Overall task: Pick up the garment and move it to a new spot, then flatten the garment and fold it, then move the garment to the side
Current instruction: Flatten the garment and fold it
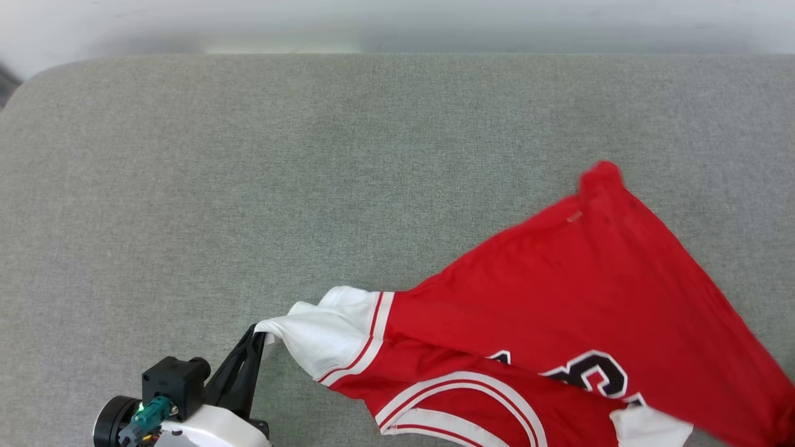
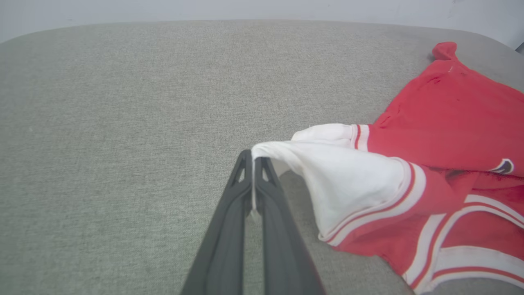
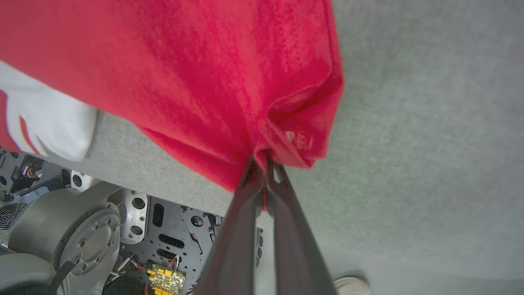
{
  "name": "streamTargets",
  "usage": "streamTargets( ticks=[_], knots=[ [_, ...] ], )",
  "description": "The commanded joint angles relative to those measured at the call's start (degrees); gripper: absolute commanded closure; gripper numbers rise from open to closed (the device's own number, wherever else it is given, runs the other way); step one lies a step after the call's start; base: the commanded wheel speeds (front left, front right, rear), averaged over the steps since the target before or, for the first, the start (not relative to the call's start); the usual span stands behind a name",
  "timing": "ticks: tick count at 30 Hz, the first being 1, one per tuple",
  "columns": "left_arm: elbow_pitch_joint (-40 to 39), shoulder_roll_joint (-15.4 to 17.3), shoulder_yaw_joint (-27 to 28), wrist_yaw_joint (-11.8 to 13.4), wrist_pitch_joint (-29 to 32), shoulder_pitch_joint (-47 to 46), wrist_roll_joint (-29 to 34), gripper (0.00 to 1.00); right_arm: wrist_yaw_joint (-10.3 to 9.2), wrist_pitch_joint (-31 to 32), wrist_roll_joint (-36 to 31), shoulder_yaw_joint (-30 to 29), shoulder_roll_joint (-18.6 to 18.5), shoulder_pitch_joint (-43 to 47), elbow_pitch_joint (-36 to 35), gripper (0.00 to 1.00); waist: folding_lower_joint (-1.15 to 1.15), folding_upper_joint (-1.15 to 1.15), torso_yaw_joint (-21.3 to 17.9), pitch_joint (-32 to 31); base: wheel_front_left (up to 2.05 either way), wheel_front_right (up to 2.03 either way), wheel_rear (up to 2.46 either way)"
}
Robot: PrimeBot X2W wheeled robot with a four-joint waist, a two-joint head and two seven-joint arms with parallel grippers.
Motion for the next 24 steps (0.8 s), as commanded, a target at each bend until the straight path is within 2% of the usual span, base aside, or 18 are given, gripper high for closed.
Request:
streamTargets(
  ticks=[1, 5, 6, 7, 8, 14, 18, 20, 24],
  knots=[
    [0.2, -0.1, 0.3, -0.2, -0.2, 0.6, 0.1, 1.0, -0.04, -0.6, -0.1, -0.7, 1.2, 2.4, 0.0, 1.0, 0.02, 0.0, -0.1, 0.1, 0.0, 0.0, 0.0],
    [0.6, -0.1, 0.5, -0.6, -0.3, 0.8, 0.2, 1.0, -0.04, -1.6, -1.2, -2.5, 4.3, 6.5, -0.6, 1.0, 0.02, 0.0, -0.3, 0.1, 0.0, 0.0, 0.0],
    [0.7, -0.1, 0.6, -0.7, -0.3, 0.8, 0.1, 1.0, -0.03, -2.0, -1.6, -3.2, 4.8, 6.6, -1.0, 0.95, 0.02, 0.0, -0.4, 0.1, 0.0, 0.0, 0.0],
    [0.8, -0.1, 0.6, -0.7, -0.3, 0.9, 0.1, 1.0, -0.04, -2.2, -2.2, -4.2, 4.9, 6.3, -1.4, 0.56, 0.02, 0.0, -0.4, 0.0, 0.0, 0.0, 0.0],
    [0.8, -0.1, 0.6, -0.8, -0.3, 0.9, 0.2, 1.0, -0.04, -2.2, -2.6, -5.1, 4.9, 5.7, -1.9, 0.0, 0.02, 0.0, -0.4, 0.0, 0.0, 0.0, 0.0],
    [1.0, -0.5, 0.3, -1.3, -0.3, -0.1, 0.7, 1.0, -0.03, -1.0, -4.7, -11.0, 1.4, 0.9, -9.5, 0.0, 0.02, 0.0, 0.2, 0.5, 0.0, 0.0, 0.0],
    [1.4, -1.1, 0.0, -1.8, -0.3, -1.4, 1.2, 1.0, -0.03, 1.8, -5.1, -14.0, -1.6, -5.8, -14.4, 0.0, 0.02, 0.0, 1.3, 1.8, 0.0, 0.0, 0.0],
    [1.7, -1.7, -0.4, -2.6, -0.2, -2.8, 1.8, 1.0, -0.03, 4.9, -5.4, -13.0, -2.9, -12.7, -16.2, 0.0, 0.02, 0.0, 2.6, 3.3, 0.0, 0.0, 0.0],
    [2.6, -3.0, -0.9, -3.7, -0.1, -5.2, 2.6, 1.0, -0.04, 10.3, -6.2, -7.6, -2.1, -22.6, -15.0, 0.0, 0.02, 0.0, 4.5, 5.6, 0.0, 0.0, 0.0]
  ],
)
